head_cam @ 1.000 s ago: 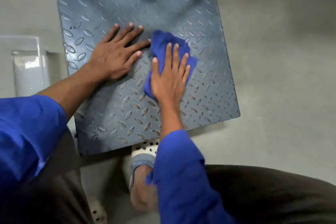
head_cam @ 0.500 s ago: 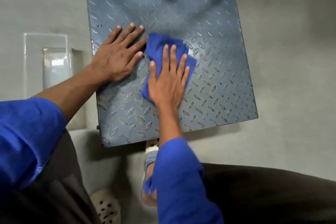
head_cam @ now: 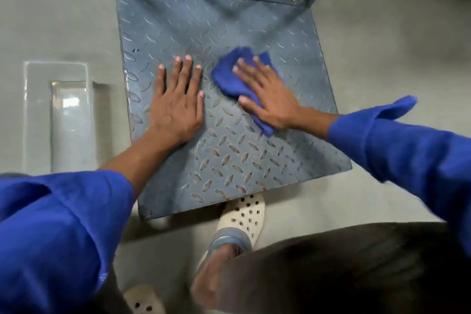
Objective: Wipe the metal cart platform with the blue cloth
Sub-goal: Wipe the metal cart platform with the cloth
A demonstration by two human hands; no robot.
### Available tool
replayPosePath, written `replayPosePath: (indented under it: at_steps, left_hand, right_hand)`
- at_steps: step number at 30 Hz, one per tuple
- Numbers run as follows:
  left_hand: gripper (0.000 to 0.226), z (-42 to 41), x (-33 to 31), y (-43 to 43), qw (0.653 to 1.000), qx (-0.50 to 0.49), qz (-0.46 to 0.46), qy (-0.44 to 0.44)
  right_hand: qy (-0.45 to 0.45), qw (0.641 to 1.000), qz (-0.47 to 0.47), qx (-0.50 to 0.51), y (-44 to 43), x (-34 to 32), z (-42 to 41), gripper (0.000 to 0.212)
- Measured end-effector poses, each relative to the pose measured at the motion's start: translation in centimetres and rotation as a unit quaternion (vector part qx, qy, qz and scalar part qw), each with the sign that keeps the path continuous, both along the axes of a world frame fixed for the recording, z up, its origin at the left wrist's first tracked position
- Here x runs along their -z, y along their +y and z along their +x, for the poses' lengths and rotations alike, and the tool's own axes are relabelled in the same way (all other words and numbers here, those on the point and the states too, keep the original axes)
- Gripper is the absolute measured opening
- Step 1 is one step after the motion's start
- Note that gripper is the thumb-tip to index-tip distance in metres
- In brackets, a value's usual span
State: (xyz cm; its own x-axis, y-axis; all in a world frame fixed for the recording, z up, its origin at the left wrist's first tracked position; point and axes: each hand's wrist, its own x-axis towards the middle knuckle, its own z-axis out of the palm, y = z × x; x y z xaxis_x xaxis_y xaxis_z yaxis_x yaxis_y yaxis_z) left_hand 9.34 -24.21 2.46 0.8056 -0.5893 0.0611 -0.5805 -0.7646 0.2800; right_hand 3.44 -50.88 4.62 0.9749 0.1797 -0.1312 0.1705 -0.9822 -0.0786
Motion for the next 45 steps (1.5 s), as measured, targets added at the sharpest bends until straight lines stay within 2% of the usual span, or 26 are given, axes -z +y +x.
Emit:
replayPosePath:
  at_steps: [2,4,6,9,12,14,18,20,22,25,26,27,29,31,33,34,38,39,41,43,45]
  left_hand:
    - [0.069,-1.2,0.3,-1.2,0.999,-0.040,0.009,-0.005]
    - [0.071,-2.0,0.4,-2.1,0.998,-0.068,0.018,-0.005]
    - [0.071,-2.3,0.5,-2.5,0.997,-0.081,0.016,-0.003]
    - [0.070,-2.3,0.5,-2.7,0.994,-0.107,0.008,-0.005]
    - [0.070,-3.1,0.8,-2.7,0.989,-0.145,0.003,-0.006]
    - [0.072,-4.6,1.2,-1.8,0.984,-0.178,-0.005,-0.001]
    - [0.074,-11.0,1.5,1.2,0.970,-0.241,-0.009,-0.001]
    - [0.074,-14.1,1.6,1.9,0.965,-0.262,0.005,0.007]
    - [0.074,-15.4,1.9,1.9,0.960,-0.281,0.011,0.011]
    - [0.074,-15.3,2.0,1.2,0.953,-0.303,0.014,0.012]
    - [0.074,-15.3,2.0,1.0,0.952,-0.307,0.013,0.012]
    - [0.074,-15.5,2.1,0.9,0.950,-0.313,0.007,0.013]
    - [0.075,-16.1,2.1,1.2,0.943,-0.332,-0.019,0.005]
    - [0.076,-16.7,2.2,1.8,0.936,-0.350,-0.048,-0.010]
    - [0.077,-17.0,2.4,2.5,0.928,-0.367,-0.058,-0.019]
    - [0.078,-17.1,2.4,2.7,0.926,-0.374,-0.054,-0.011]
    - [0.076,-17.4,2.5,2.8,0.926,-0.375,-0.045,0.009]
    - [0.074,-17.5,2.5,2.6,0.925,-0.376,-0.049,0.002]
    - [0.070,-18.1,2.8,2.2,0.924,-0.377,-0.063,-0.017]
    - [0.067,-18.6,3.0,1.7,0.927,-0.367,-0.069,-0.032]
    - [0.068,-18.8,3.0,1.6,0.933,-0.353,-0.059,-0.034]
  right_hand:
    - [0.014,0.991,0.006,-0.130,0.2,-0.2,-2.5,0.071]
    - [0.011,0.989,0.030,-0.145,-0.3,0.0,-4.2,0.070]
    - [-0.012,0.996,0.055,-0.072,-1.3,0.5,-3.9,0.070]
    - [-0.064,0.987,0.086,0.122,-1.9,1.1,-1.2,0.076]
    - [-0.077,0.975,0.075,0.193,-0.7,1.6,1.0,0.081]
    - [-0.069,0.983,0.076,0.150,2.4,1.8,1.3,0.079]
    - [-0.046,0.994,0.062,-0.079,8.2,1.8,-0.2,0.073]
    - [-0.024,0.988,0.058,-0.141,8.5,1.3,-0.1,0.073]
    - [-0.014,0.990,0.065,-0.125,7.5,1.0,1.6,0.076]
    - [-0.022,0.996,0.083,0.039,7.2,0.3,3.7,0.087]
    - [-0.028,0.993,0.083,0.076,8.2,0.2,3.7,0.089]
    - [-0.031,0.994,0.081,0.072,9.7,0.3,3.2,0.088]
    - [-0.023,0.996,0.068,-0.048,13.1,0.4,1.2,0.081]
    - [-0.003,0.979,0.056,-0.198,14.8,0.7,-0.6,0.073]
    - [0.017,0.963,0.055,-0.263,14.2,0.5,0.6,0.070]
    - [0.021,0.965,0.055,-0.255,13.5,0.4,2.1,0.070]
    - [0.003,0.995,0.076,-0.059,12.8,-0.7,7.3,0.084]
    - [0.005,0.996,0.073,-0.049,13.8,-0.7,7.4,0.086]
    - [0.010,0.989,0.059,-0.136,16.3,-0.5,6.1,0.080]
    - [0.021,0.958,0.049,-0.281,17.5,-0.1,4.2,0.068]
    - [0.037,0.933,0.049,-0.355,17.2,-0.2,5.1,0.064]
